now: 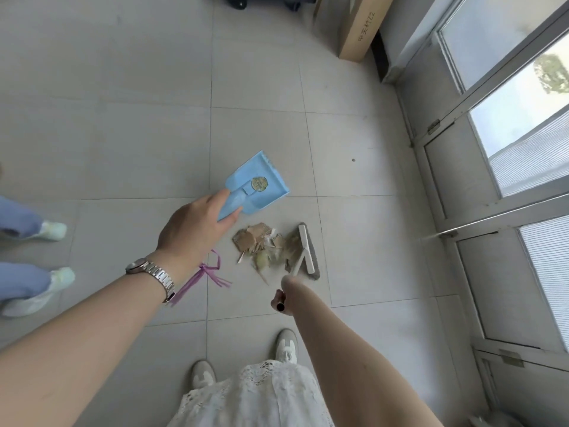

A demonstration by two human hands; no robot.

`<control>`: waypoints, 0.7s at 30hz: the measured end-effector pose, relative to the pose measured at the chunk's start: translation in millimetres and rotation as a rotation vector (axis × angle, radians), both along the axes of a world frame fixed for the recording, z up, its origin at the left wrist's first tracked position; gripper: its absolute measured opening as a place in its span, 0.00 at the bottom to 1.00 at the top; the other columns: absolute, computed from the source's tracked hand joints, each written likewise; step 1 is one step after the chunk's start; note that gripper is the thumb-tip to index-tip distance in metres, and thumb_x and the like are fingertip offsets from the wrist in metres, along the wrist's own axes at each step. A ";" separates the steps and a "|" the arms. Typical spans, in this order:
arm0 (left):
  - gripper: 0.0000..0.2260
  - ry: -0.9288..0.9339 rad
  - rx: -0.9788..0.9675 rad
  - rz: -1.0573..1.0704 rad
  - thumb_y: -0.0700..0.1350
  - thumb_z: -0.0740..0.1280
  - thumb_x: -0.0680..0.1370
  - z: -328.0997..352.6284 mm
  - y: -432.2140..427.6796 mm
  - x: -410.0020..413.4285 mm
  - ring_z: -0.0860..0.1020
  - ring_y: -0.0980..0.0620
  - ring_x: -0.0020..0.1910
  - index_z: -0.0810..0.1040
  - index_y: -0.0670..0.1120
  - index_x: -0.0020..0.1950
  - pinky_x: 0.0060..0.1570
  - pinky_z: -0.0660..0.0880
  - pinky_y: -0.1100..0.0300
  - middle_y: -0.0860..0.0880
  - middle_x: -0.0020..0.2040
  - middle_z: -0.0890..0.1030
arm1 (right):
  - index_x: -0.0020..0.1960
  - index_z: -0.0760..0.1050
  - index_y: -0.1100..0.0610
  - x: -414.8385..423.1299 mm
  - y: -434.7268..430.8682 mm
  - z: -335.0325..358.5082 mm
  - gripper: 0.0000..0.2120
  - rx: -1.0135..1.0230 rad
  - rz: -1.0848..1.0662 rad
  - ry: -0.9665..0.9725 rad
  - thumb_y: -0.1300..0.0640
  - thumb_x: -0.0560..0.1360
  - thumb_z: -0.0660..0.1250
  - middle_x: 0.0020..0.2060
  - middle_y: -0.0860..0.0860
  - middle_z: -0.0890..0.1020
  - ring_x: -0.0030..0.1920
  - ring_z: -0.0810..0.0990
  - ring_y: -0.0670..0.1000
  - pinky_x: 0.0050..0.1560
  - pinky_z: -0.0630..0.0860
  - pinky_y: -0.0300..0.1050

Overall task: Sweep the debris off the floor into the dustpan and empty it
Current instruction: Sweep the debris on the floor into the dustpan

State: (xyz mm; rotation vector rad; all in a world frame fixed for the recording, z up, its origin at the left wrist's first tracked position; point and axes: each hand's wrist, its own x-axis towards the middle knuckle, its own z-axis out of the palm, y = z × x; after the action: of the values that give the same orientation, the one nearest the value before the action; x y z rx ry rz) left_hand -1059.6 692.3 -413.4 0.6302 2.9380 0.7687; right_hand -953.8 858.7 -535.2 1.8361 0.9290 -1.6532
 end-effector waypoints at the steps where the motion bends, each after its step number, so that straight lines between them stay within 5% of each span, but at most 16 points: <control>1: 0.11 0.009 -0.004 -0.002 0.53 0.63 0.78 2.7 -12.7 0.1 0.75 0.38 0.36 0.74 0.46 0.51 0.31 0.74 0.50 0.44 0.38 0.77 | 0.37 0.63 0.61 -0.6 -15.0 1.5 0.13 -0.001 0.008 0.005 0.60 0.79 0.52 0.30 0.53 0.65 0.27 0.60 0.47 0.20 0.64 0.27; 9: 0.11 0.058 -0.024 0.027 0.52 0.64 0.78 19.0 -92.5 11.2 0.75 0.38 0.35 0.74 0.44 0.52 0.31 0.73 0.51 0.44 0.39 0.78 | 0.35 0.63 0.60 10.5 -56.4 7.0 0.14 0.075 -0.088 0.054 0.59 0.79 0.55 0.23 0.53 0.67 0.20 0.61 0.47 0.21 0.64 0.28; 21: 0.11 -0.010 -0.089 0.118 0.52 0.62 0.79 29.7 -129.2 45.9 0.73 0.41 0.34 0.72 0.43 0.49 0.30 0.67 0.55 0.45 0.38 0.76 | 0.33 0.62 0.61 57.8 8.9 40.2 0.14 0.227 -0.099 -0.016 0.65 0.78 0.53 0.27 0.54 0.65 0.25 0.60 0.49 0.21 0.61 0.29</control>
State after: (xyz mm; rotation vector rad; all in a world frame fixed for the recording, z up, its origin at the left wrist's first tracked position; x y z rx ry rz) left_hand -1013.8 563.1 -383.7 0.4480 3.0025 0.6428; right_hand -896.0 867.5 -495.0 2.0722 1.0729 -1.6442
